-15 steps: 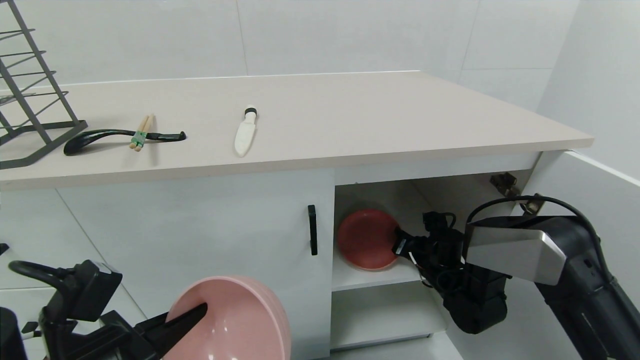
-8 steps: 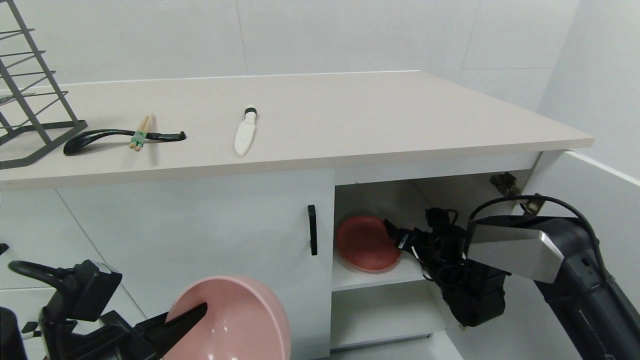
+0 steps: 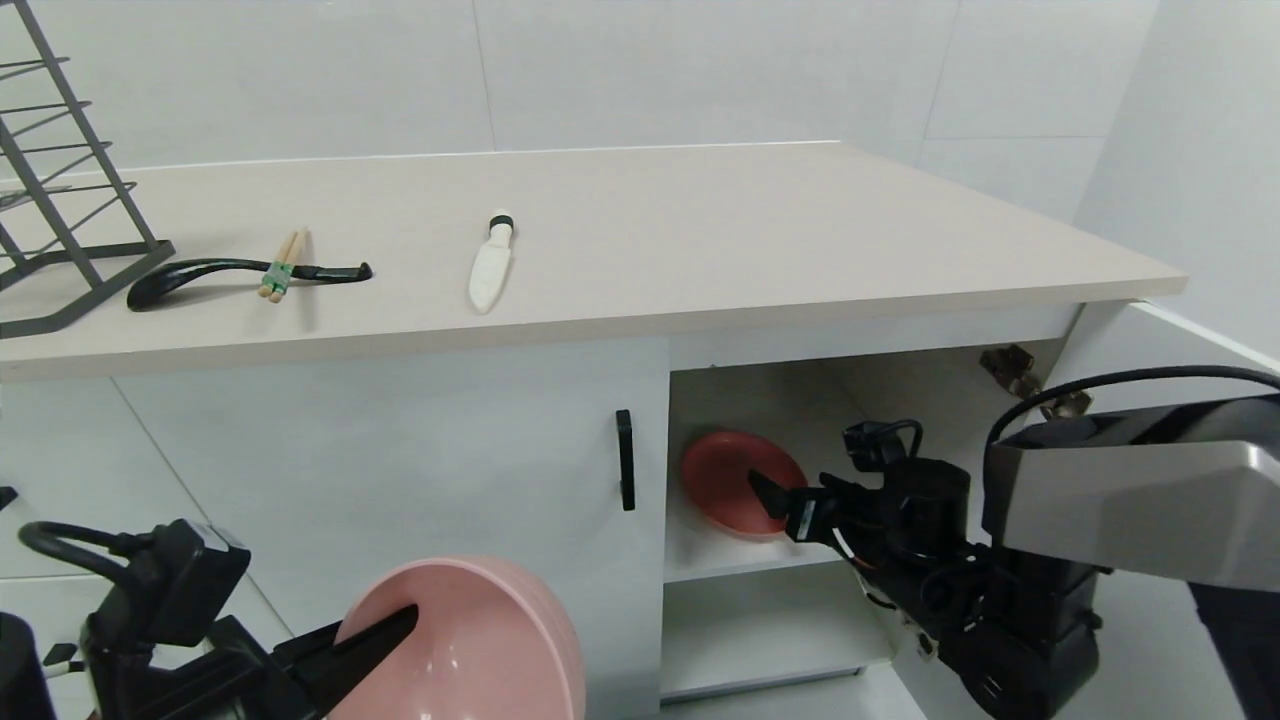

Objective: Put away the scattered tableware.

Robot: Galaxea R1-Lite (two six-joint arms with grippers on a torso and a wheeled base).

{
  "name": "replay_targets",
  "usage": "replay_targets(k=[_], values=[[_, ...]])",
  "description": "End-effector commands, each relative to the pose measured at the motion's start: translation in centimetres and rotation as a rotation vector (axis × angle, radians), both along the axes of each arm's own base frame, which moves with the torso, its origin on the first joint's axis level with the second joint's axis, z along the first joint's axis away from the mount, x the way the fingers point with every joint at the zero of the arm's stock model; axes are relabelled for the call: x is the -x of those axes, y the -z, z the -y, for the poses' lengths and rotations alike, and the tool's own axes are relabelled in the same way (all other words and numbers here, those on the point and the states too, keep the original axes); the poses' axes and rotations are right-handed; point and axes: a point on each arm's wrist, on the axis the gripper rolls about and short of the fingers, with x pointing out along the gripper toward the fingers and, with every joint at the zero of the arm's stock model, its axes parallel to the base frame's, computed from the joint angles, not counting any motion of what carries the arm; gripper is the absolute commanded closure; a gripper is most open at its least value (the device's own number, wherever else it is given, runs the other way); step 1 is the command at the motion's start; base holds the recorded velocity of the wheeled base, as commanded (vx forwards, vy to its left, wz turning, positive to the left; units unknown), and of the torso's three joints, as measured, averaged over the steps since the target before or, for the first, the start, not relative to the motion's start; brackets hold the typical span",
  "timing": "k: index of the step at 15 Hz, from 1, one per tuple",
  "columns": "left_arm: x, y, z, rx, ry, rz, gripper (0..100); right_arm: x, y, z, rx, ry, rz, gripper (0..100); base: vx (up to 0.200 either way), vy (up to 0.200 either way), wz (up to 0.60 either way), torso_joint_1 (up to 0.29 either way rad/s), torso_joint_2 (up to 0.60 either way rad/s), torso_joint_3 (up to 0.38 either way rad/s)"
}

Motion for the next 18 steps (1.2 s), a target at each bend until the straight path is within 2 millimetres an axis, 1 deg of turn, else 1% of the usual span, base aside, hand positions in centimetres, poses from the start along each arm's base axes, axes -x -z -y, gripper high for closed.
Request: replay_targets(k=[1,3,4,5,8,11,13,14,16,18], values=[[-0.3,-0.3,0.4,-0.013,0.022,0.023,100,4.9,-4.9,-0.3,0.023,-0.102,0.062,0,0.000,0.000,0.00,0.000,0.00,0.000],[-1.0,-0.9,1.6,-0.024,0.063,0.039,100,7.5,-5.6,0.2,0.072,-0.150,0.051,0,0.000,0.000,0.00,0.000,0.00,0.000],[-1.1,-0.9,1.7,-0.025,0.063,0.042,100,7.8,-5.6,0.3,0.075,-0.155,0.049,0,0.000,0.000,0.00,0.000,0.00,0.000],[-1.8,-1.3,2.3,-0.060,0.079,0.071,100,8.7,-5.9,0.4,0.083,-0.173,0.044,0,0.000,0.000,0.00,0.000,0.00,0.000],[-2.7,-1.4,3.5,-0.137,0.128,0.121,100,9.5,-5.7,1.2,0.101,-0.170,0.015,0,0.000,0.000,0.00,0.000,0.00,0.000],[-3.0,-2.3,5.4,-0.119,0.193,0.149,100,10.6,-5.7,2.2,0.117,-0.163,-0.012,0,0.000,0.000,0.00,0.000,0.00,0.000],[-4.1,-2.7,7.3,-0.123,0.220,0.164,100,11.3,-6.4,4.0,0.114,-0.113,-0.016,0,0.000,0.000,0.00,0.000,0.00,0.000],[-4.5,-2.7,8.0,-0.139,0.225,0.172,100,11.4,-6.7,4.4,0.107,-0.098,-0.010,0,0.000,0.000,0.00,0.000,0.00,0.000],[-4.9,-2.6,9.4,-0.145,0.250,0.174,100,11.5,-7.6,4.7,0.090,-0.091,0.023,0,0.000,0.000,0.00,0.000,0.00,0.000],[-5.1,-2.4,10.5,-0.151,0.278,0.170,100,11.8,-7.9,4.8,0.086,-0.091,0.034,0,0.000,0.000,0.00,0.000,0.00,0.000]])
